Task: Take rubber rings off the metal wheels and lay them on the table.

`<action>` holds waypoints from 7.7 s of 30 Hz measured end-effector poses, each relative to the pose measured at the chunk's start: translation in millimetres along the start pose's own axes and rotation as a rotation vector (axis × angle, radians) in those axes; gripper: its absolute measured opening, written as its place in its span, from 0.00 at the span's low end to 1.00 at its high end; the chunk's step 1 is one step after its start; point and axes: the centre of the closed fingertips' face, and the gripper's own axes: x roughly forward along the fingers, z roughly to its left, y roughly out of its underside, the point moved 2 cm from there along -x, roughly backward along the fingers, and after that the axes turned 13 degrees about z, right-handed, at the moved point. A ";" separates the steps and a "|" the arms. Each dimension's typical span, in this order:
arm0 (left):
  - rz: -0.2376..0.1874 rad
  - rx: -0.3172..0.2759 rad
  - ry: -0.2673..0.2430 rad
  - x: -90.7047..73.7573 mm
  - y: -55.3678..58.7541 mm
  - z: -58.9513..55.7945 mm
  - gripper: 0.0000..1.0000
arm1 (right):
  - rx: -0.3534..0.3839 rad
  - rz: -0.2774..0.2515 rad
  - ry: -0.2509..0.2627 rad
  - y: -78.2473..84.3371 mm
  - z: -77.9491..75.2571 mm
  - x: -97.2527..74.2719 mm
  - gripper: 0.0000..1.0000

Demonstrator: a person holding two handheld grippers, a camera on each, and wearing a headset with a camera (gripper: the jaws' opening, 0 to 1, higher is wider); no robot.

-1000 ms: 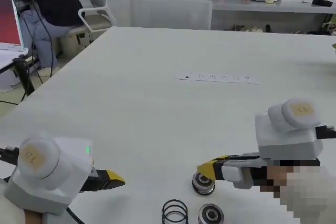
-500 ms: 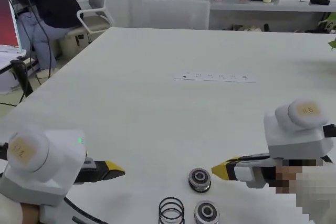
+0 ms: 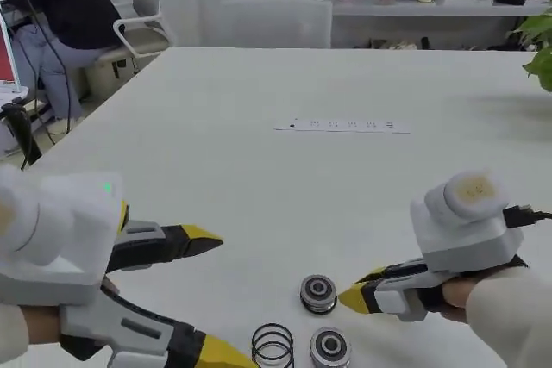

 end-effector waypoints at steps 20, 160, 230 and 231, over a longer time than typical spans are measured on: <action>0.035 0.220 0.068 38.8 -57.1 13.4 0.74 | -0.095 0.022 0.023 4.6 8.9 8.3 0.27; 0.042 0.108 0.003 126.8 16.1 45.9 0.07 | 0.288 -0.085 -0.103 -9.5 2.2 7.6 0.00; 0.085 0.062 0.025 125.5 13.9 40.6 0.14 | 0.258 -0.087 -0.115 -15.1 10.3 6.7 0.00; 0.090 0.061 0.028 125.0 13.8 40.3 0.16 | 0.260 -0.088 -0.115 -15.0 10.2 6.6 0.00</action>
